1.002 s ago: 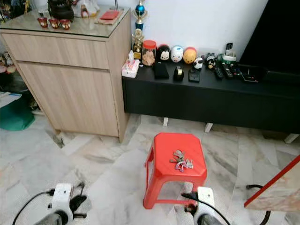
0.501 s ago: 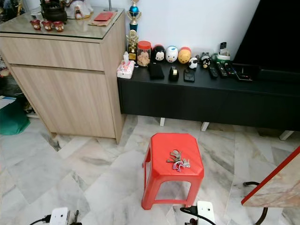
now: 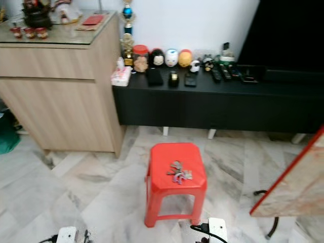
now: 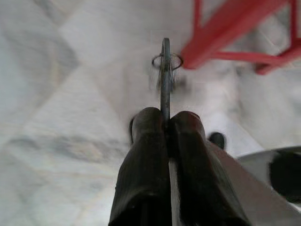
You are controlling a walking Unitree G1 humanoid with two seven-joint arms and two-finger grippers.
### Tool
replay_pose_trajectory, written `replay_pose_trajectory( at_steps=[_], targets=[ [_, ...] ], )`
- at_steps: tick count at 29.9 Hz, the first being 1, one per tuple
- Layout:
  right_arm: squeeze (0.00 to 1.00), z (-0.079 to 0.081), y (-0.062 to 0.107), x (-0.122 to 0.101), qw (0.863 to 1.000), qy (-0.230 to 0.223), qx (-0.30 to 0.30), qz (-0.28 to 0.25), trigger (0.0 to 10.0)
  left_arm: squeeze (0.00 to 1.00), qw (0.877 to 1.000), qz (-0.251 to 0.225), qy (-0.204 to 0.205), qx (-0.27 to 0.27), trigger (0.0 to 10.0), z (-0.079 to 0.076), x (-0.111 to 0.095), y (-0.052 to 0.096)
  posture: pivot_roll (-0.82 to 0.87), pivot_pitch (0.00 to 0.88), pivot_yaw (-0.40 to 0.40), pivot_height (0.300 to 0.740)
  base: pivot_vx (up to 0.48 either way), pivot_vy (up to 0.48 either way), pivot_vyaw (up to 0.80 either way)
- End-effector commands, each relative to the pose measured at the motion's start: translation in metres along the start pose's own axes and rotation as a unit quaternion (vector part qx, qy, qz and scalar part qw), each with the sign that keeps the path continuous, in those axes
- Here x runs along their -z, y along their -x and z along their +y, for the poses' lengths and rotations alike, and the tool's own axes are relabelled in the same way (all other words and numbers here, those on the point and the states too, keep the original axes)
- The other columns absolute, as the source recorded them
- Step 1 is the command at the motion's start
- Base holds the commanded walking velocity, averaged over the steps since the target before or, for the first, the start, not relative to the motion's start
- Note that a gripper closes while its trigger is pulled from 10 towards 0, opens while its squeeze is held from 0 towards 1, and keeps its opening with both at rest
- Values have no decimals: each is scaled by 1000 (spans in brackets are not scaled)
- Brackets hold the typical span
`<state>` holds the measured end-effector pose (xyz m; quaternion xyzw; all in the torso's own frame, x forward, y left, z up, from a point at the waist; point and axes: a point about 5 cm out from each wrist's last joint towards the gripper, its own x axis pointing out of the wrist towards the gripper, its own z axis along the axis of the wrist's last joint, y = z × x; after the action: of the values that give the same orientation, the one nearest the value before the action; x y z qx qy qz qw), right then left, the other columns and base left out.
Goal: Hang keys on a hook
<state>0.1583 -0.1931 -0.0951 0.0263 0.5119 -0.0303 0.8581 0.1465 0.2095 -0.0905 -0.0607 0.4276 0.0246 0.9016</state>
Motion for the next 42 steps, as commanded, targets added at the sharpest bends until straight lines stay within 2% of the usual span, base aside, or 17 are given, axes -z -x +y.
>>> replay_pose_trajectory(
  at_steps=[1, 7, 13, 17, 23, 40, 42],
  targets=[
    [0, 4, 0, 4, 1000, -8, -4, 9, 10000, 0, 1000, -1, 1, -8, 10000, 5, -1, 1, 27, 0, -62, 740, 0, -446, -700],
    [0, 9, 0, 5, 999, 20, -25, 15, 10000, 0, 1000, -2, 6, -12, 10000, 5, -1, 1, 28, 0, -64, 740, 0, -449, -349],
    [0, 11, -1, -2, 1000, 7, -30, 0, 10000, 0, 1000, -9, 8, -12, 10000, 6, -3, 0, 26, 18, -62, 740, 0, -448, 0],
    [0, 3, -1, -10, 999, -28, -11, -17, 10000, 0, 1000, -11, 7, -10, 10000, 6, -4, 0, 16, 25, -54, 740, 0, -447, 0],
    [0, 15, -3, -11, 1000, -24, -15, -13, 10000, 0, 1000, -9, 5, -9, 10000, 4, -4, 0, 16, 32, -50, 740, 0, -459, 0],
    [0, 12, -3, -19, 999, -40, -8, -25, 10000, 0, 1000, -14, 2, -8, 10000, 4, -7, -1, 23, 35, -50, 740, 0, -469, 0],
    [0, 11, -3, -19, 999, -40, -8, -25, 10000, 0, 1000, -19, 8, -14, 10000, 6, -9, -1, 23, 36, -51, 740, 0, 0, 0]
  ],
)
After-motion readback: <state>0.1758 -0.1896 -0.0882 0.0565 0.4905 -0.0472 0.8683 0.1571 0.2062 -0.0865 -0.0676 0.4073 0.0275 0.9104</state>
